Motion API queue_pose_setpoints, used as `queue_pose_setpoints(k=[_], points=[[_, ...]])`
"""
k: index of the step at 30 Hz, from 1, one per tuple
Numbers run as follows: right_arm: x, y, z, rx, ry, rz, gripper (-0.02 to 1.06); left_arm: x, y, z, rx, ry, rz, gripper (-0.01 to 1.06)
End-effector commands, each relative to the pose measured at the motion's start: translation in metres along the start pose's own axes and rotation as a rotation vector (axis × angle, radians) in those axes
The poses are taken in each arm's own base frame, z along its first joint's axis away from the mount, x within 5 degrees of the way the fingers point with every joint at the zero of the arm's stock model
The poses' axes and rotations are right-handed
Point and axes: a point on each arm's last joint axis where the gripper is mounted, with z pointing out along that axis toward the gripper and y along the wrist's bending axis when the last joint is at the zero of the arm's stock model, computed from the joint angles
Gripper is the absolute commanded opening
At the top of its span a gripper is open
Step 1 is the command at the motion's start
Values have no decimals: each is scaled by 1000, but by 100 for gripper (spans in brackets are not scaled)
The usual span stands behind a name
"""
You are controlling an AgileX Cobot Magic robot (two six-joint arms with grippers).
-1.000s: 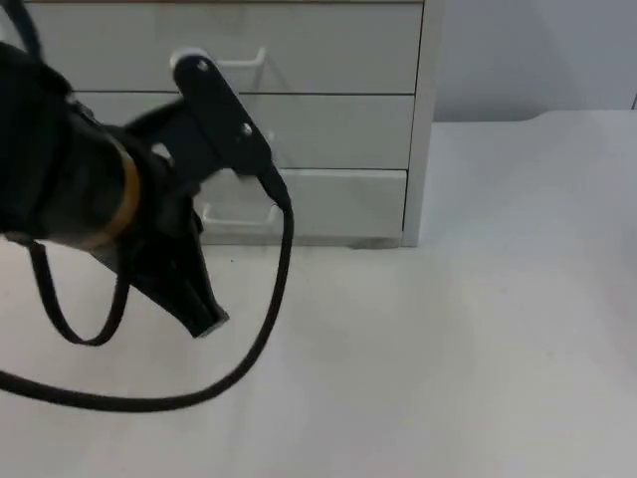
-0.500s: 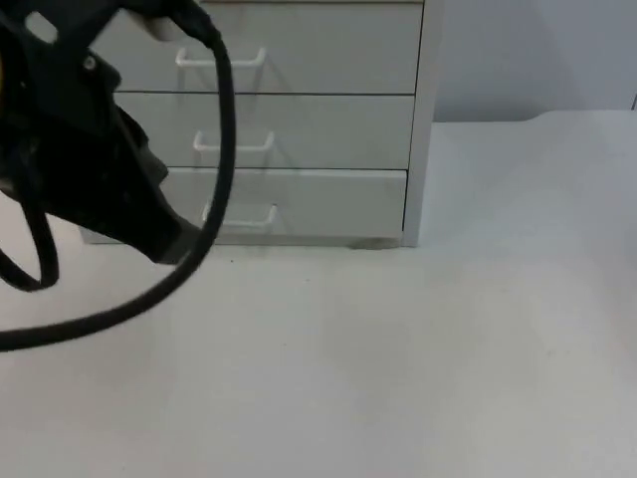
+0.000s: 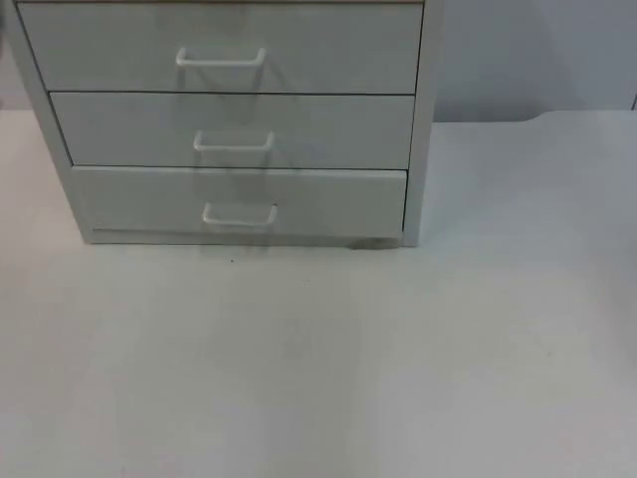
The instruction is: Open the drawer with the left hand, place the block into the drawer with the right hand, then close the drawer with the left hand.
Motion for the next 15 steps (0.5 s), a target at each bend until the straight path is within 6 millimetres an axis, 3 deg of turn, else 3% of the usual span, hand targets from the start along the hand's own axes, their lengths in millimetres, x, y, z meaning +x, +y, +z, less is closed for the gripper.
queue_pose_setpoints(k=[1,5,11,15], points=[[0,-1,-2,3,-15,-14,80,3,15,-8,-9,-6,-95,0],[-1,-1,-2,-3,-19,-24,80,11,35,-24,-6,-12,-202,0],[-1,5,-10,-52,-64,-66,80,8,29,-41,88,-97,-220,0],[5,16,-46,-90,-234,-184,80,11,23,-63,81,-157,-185,0]])
